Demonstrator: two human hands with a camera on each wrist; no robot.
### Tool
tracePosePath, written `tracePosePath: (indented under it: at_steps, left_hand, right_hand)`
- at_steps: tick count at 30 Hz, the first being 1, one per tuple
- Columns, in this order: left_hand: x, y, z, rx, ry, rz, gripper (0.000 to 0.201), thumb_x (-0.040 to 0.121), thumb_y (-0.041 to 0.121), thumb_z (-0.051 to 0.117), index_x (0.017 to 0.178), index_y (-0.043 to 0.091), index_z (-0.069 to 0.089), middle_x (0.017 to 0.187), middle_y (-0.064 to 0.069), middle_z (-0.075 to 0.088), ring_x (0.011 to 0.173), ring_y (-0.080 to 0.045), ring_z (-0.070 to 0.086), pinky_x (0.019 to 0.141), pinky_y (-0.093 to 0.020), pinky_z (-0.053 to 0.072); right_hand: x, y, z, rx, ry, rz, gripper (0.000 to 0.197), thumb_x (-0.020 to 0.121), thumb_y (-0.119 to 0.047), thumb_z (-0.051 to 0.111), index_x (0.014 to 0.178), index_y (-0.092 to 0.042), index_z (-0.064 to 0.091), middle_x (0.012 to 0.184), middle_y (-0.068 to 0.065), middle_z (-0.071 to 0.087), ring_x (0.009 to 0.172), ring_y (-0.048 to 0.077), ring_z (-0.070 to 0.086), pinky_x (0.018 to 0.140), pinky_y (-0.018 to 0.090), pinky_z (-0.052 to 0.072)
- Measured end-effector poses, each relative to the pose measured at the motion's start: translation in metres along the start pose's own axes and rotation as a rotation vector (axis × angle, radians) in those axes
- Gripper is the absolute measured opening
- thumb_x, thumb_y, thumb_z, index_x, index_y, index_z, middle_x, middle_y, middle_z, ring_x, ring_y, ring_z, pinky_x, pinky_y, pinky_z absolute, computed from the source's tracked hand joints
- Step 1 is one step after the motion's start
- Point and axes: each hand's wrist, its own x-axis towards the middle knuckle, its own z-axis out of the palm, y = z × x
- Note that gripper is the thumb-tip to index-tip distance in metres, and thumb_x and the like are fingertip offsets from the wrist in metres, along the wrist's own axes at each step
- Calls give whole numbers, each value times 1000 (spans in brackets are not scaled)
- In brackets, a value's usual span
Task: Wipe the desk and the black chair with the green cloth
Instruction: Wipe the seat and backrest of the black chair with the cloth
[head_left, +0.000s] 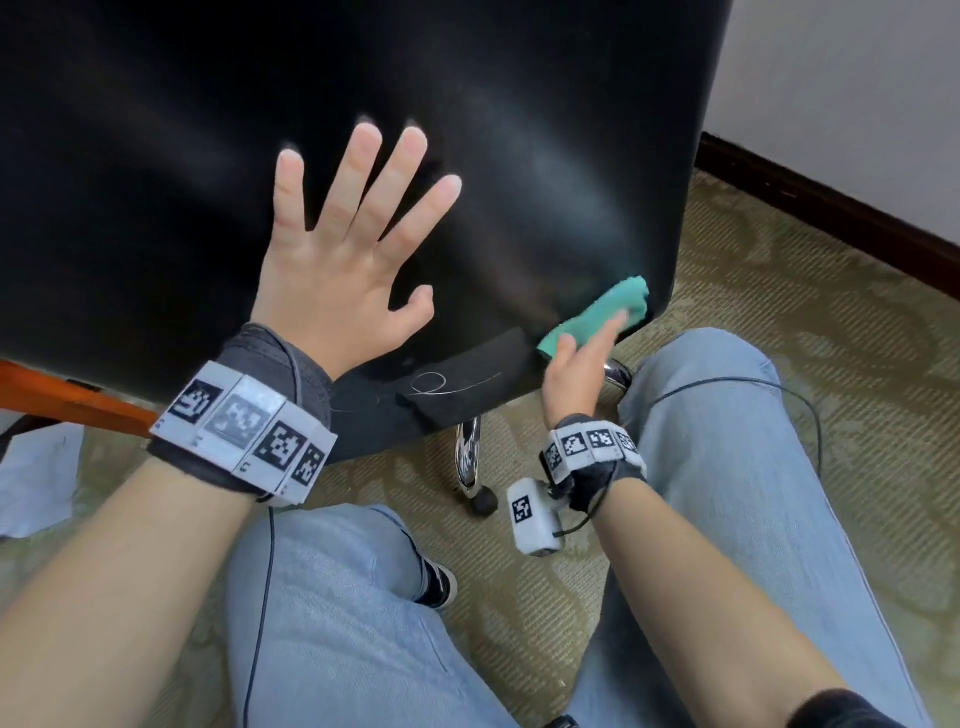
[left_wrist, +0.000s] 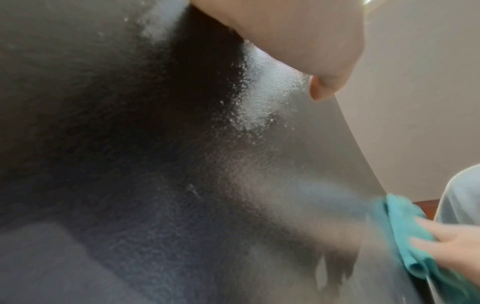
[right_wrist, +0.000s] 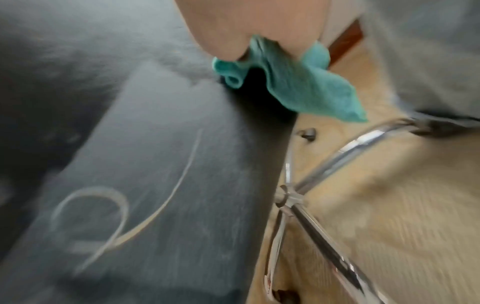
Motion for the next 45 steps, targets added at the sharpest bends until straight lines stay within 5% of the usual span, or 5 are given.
tracePosePath:
  at_steps: [5, 13, 22, 28, 45]
  left_hand:
    - [0, 2, 2, 34, 13, -1, 85, 84, 47, 41, 148, 24, -9, 150, -9, 8, 136, -25, -8, 105, -56, -1]
    - [1, 2, 2, 27, 9, -15, 85, 85, 48, 40, 148, 24, -11, 151, -9, 6, 136, -25, -9, 105, -54, -6]
    - [2, 2, 1, -18, 14, -11, 86, 85, 48, 43, 149, 25, -9, 151, -10, 5, 136, -25, -9, 106, -52, -10]
    - [2, 2, 1, -10, 11, -10, 86, 84, 46, 44, 149, 25, -9, 151, -9, 6, 136, -26, -8, 105, -56, -3]
    - [0, 1, 5, -1, 16, -20, 85, 86, 48, 41, 150, 26, -11, 151, -6, 0, 141, -21, -25, 106, -51, -14]
  right_hand:
    - [-5, 11, 8, 26, 30, 276, 60, 100, -10, 31, 150, -6, -2, 146, 25, 34, 131, 35, 40, 106, 34, 30]
    - [-20, -53, 9, 171, 65, -97, 60, 99, -7, 35, 151, -17, 6, 153, 8, 27, 132, 20, 38, 104, 20, 31]
    - [-48, -101, 16, 153, -49, -550, 65, 91, -1, 43, 148, 0, 12, 154, 23, 17, 142, 39, 20, 113, 50, 27]
    - [-27, -67, 12, 38, -18, -520, 68, 92, 1, 47, 148, 1, 10, 155, 22, 14, 143, 23, 13, 101, -5, 9]
    - [71, 0, -65, -42, 347, -112, 63, 89, 7, 37, 149, -9, 21, 153, 11, 28, 140, 22, 29, 99, 0, 18]
